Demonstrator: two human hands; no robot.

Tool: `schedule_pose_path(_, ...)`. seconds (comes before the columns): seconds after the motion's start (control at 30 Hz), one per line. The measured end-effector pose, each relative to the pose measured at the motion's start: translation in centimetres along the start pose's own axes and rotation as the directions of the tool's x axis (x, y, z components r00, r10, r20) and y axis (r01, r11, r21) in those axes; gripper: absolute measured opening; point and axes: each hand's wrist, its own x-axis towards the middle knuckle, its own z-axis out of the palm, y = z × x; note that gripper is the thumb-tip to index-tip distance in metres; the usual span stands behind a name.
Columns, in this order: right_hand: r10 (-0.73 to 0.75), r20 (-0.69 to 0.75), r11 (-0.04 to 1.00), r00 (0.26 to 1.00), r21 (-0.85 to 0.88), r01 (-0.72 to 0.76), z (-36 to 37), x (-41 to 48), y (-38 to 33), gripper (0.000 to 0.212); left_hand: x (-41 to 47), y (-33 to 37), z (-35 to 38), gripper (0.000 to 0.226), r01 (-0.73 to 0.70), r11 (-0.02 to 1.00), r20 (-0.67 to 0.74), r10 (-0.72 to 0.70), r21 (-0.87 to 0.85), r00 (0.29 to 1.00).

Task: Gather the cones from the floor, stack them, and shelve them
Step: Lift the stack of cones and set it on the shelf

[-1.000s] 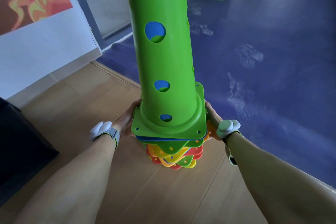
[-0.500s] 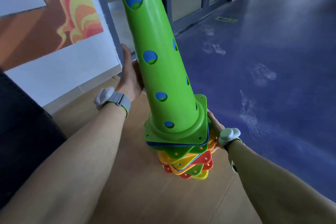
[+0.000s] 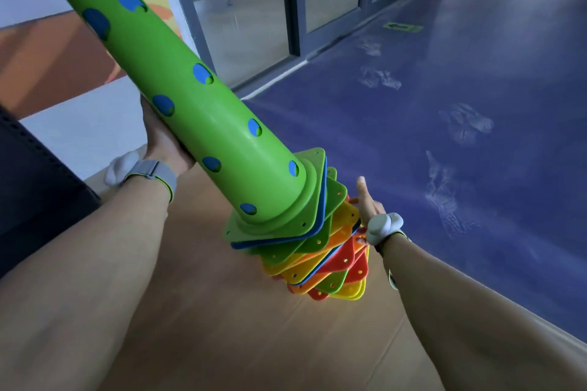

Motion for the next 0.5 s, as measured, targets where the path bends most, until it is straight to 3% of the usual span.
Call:
schedule_pose_path(0.1, 0.083, -0.093, 0.996, 0.992, 0.034, -0.08, 0.5, 0.3, 0.0, 0.067, 0.7, 0.1, -0.6, 0.049, -0.011, 1.0, -0.005, 0.011, -0.01, 1.0)
schedule_pose_path(0.2, 0.122, -0.125, 0.985, 0.985, -0.103, -0.135, 0.5, 1.7, 0.8, 0.055, 0.9, 0.0, -0.7, 0.052, -0.008, 1.0, 0.0, 0.008, -0.02, 1.0)
schedule_pose_path(0.3, 0.186, -0.133, 0.971, 0.974, -0.129, -0.203, -0.2, 0.5, 1.3, 0.048, 0.8, 0.0, -0.4, 0.055, -0.009, 0.999, -0.005, 0.008, -0.05, 1.0)
schedule_pose_path(0.4, 0.137, -0.042, 0.949, 0.99, -0.282, -0.143, -0.2, -0.4, 2.8, 0.06, 0.5, 0.1, -0.4, 0.061, -0.025, 0.999, 0.004, 0.025, -0.048, 1.0)
schedule_pose_path(0.5, 0.258, -0.002, 0.961, 0.966, -0.102, -0.257, 1.0, -1.0, 3.6, 0.068, 1.0, 0.0, -0.8, 0.057, -0.029, 0.999, -0.026, 0.028, -0.042, 0.999)
